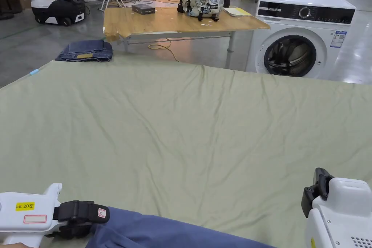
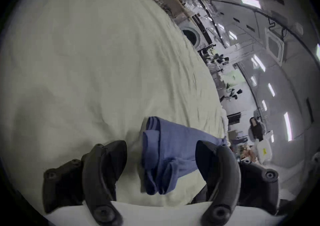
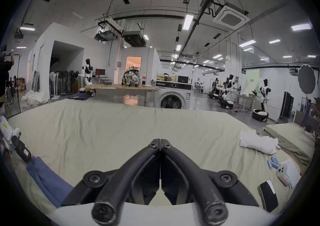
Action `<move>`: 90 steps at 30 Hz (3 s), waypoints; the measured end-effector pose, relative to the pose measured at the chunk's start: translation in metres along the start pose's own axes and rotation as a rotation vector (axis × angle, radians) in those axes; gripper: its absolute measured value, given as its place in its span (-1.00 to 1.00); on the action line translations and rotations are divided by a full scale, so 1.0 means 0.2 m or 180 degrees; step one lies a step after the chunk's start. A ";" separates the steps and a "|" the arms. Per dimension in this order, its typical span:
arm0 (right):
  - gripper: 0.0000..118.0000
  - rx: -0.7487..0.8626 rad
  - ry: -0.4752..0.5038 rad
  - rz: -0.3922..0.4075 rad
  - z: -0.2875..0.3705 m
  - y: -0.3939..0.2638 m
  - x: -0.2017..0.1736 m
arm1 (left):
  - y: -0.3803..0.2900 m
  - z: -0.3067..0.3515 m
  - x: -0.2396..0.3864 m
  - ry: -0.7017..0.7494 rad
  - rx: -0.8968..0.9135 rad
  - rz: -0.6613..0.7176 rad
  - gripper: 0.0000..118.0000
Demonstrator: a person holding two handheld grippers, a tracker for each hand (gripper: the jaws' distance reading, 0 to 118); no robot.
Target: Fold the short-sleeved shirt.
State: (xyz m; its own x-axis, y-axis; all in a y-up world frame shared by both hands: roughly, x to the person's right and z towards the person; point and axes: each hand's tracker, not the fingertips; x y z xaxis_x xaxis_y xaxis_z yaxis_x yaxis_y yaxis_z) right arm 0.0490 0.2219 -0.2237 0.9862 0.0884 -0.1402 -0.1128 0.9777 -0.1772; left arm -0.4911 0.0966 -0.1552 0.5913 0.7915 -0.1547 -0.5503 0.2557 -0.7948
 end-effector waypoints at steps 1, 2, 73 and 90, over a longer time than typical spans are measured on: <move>-1.00 -0.0012 -0.0004 0.0004 0.00 0.00 0.00 | -0.01 -0.02 -0.01 -0.0141 -0.0031 0.0047 0.41; -1.00 -0.0024 -0.0002 0.0000 0.00 -0.01 0.00 | -0.01 -0.06 -0.02 -0.0316 -0.0139 0.0090 0.40; -1.00 -0.0304 -0.0089 -0.0167 0.03 -0.14 0.18 | -0.26 -0.58 0.94 0.0385 -0.0386 -0.0568 -0.34; -1.00 -0.0199 -0.0144 -0.0224 0.06 -0.16 0.21 | -0.48 -1.04 0.88 0.0254 -0.0766 -0.0640 -0.82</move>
State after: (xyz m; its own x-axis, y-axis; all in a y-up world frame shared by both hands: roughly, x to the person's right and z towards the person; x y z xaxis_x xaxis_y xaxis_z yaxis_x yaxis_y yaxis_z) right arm 0.0962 0.1959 -0.2120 0.9962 0.0300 -0.0814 -0.0492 0.9681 -0.2457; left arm -0.2103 0.0959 -0.2286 0.7238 0.6898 -0.0184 -0.2681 0.2565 -0.9286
